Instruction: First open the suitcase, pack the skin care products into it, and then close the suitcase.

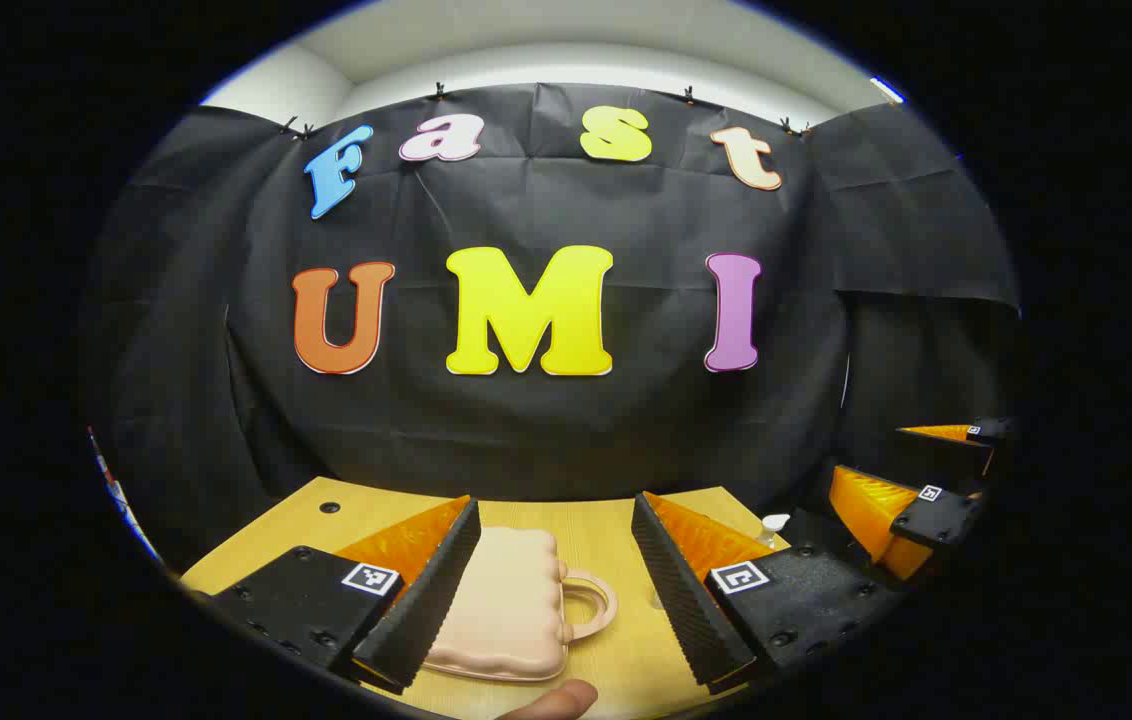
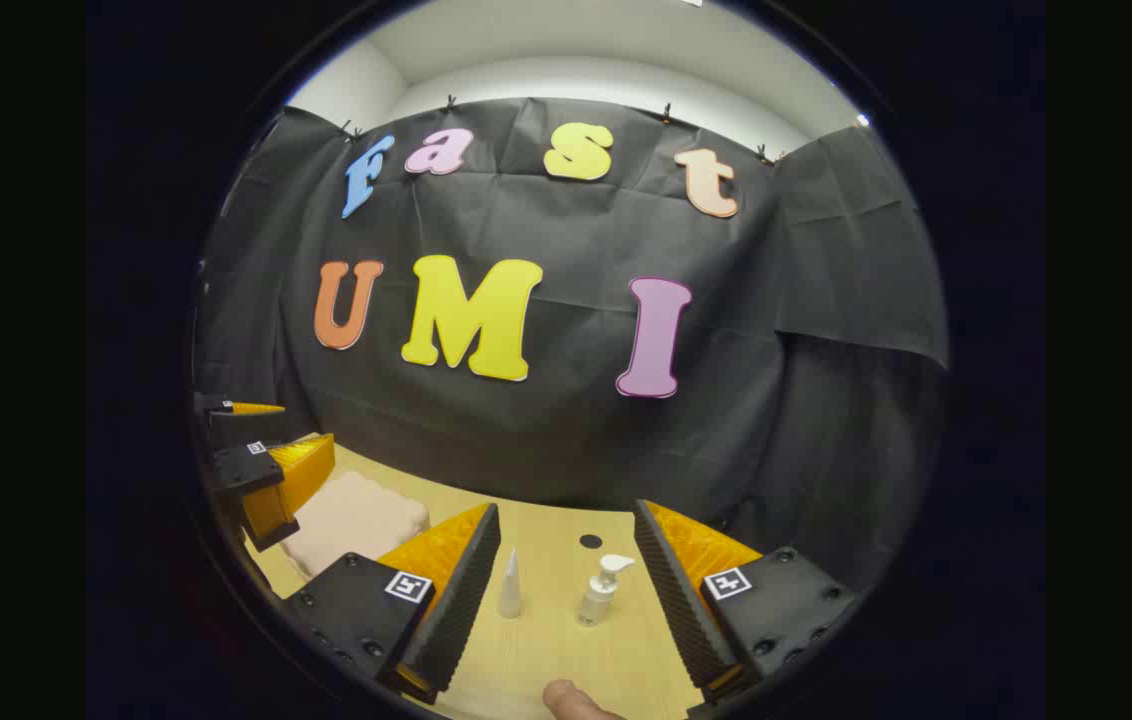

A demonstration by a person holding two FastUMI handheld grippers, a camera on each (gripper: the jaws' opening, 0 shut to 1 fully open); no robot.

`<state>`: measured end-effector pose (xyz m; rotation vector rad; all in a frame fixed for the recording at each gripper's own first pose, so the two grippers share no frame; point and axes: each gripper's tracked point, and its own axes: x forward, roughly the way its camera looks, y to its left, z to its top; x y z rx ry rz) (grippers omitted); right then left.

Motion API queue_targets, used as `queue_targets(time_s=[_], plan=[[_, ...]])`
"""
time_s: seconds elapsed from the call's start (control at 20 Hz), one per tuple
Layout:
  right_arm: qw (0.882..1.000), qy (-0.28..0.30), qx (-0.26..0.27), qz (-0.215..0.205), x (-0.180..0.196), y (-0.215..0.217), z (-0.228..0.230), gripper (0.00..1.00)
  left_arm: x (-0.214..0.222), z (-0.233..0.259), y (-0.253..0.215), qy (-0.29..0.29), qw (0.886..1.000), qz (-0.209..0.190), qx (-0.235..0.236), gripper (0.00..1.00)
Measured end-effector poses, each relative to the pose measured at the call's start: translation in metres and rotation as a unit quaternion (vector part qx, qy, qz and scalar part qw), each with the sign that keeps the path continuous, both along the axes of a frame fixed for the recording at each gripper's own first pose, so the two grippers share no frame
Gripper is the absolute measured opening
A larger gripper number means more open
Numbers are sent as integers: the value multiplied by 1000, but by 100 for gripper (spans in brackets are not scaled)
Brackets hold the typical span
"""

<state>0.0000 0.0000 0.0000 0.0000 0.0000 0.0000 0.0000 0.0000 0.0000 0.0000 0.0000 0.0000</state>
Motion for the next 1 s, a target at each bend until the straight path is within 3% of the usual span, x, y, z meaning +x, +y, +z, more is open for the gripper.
queue_targets(time_s=[0.55, 1.0], plan=[[1000, 7, -18, 24, 6, 12, -6, 80, 4, -5, -9, 7, 1000, 1, 7, 97], [1000, -1, -12, 6, 12, 0, -1, 79, 14, -7, -9, 3, 1000, 0, 14, 97]])
